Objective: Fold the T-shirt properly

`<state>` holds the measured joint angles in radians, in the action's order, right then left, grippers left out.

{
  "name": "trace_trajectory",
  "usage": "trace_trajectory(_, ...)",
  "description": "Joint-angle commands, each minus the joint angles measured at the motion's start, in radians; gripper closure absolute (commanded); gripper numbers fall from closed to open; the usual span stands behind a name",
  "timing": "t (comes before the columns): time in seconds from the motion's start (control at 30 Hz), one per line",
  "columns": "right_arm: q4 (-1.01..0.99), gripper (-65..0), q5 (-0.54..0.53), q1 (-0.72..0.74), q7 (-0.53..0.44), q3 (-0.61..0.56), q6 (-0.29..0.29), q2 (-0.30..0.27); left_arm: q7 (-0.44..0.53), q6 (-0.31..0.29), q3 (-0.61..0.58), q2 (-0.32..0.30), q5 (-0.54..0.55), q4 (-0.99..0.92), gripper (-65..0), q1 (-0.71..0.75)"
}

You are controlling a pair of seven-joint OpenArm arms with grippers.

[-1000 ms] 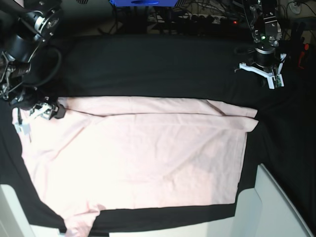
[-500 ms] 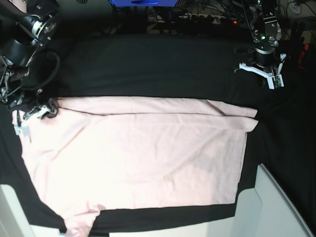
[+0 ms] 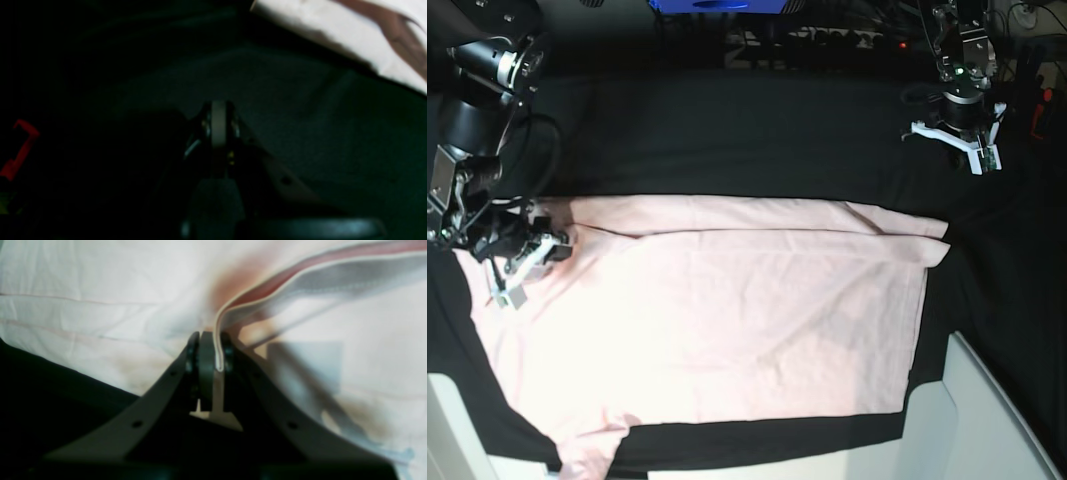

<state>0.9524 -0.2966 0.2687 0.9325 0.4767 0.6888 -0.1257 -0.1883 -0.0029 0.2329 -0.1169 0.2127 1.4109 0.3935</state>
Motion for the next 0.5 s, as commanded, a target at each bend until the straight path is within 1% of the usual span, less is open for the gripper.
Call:
trace_trajectory(0.0, 0.017, -2.6, -0.02, 0.034, -0.016, -0.013, 0.009, -0.01, 0.023, 0.005, 0.003, -0.008, 0.0, 0.017, 0.0, -0.001)
trace_trajectory(0.2, 0.015, -2.6, -0.02, 0.082, -0.016, -0.052, 0.009, -0.009, 0.023, 0.005, 0.003, -0.008, 0.0, 0.017, 0.0, -0.001)
trace_trajectory(0.37, 0.014, -2.6, -0.02, 0.122, -0.014, -0.082, -0.002, -0.009, 0.022, 0.005, 0.003, -0.008, 0.0, 0.017, 0.0, 0.0)
trace_trajectory(0.47, 0.014, -2.6, -0.019, 0.146, -0.014, -0.082, -0.004, 0.008, 0.02, 0.005, 0.003, -0.008, 0.0, 0.017, 0.0, 0.0)
